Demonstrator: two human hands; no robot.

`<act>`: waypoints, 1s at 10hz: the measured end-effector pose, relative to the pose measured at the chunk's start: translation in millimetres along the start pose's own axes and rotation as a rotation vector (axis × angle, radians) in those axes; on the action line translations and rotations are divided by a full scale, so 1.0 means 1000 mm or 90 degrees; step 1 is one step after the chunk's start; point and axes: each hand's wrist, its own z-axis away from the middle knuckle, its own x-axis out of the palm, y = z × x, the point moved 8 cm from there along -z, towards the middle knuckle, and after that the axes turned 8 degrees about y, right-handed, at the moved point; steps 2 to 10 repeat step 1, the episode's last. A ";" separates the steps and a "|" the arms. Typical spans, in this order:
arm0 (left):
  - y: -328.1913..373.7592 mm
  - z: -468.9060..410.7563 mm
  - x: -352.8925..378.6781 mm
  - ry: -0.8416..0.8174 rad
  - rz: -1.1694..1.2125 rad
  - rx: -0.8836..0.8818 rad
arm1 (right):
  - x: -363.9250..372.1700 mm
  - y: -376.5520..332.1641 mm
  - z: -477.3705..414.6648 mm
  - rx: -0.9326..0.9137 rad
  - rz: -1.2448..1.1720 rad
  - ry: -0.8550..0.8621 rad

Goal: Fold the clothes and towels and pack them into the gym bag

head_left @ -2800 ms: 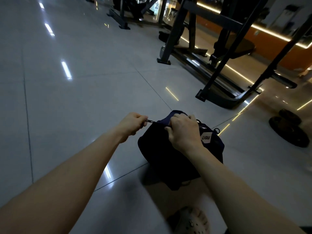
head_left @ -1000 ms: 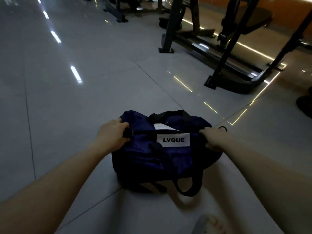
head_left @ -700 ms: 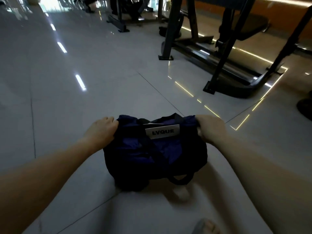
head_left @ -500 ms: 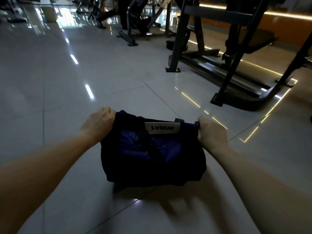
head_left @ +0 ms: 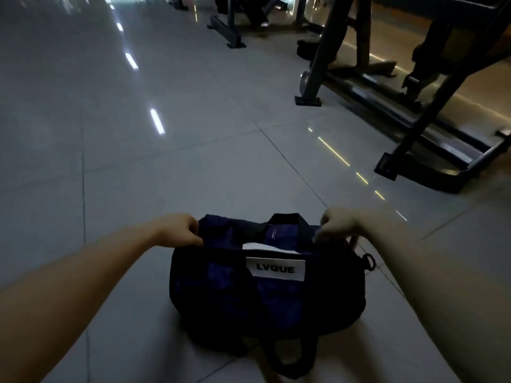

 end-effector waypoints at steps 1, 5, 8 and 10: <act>0.022 0.007 -0.045 0.035 0.100 -0.048 | -0.059 -0.027 0.010 -0.022 -0.237 0.086; 0.022 0.007 -0.045 0.035 0.100 -0.048 | -0.059 -0.027 0.010 -0.022 -0.237 0.086; 0.022 0.007 -0.045 0.035 0.100 -0.048 | -0.059 -0.027 0.010 -0.022 -0.237 0.086; 0.022 0.007 -0.045 0.035 0.100 -0.048 | -0.059 -0.027 0.010 -0.022 -0.237 0.086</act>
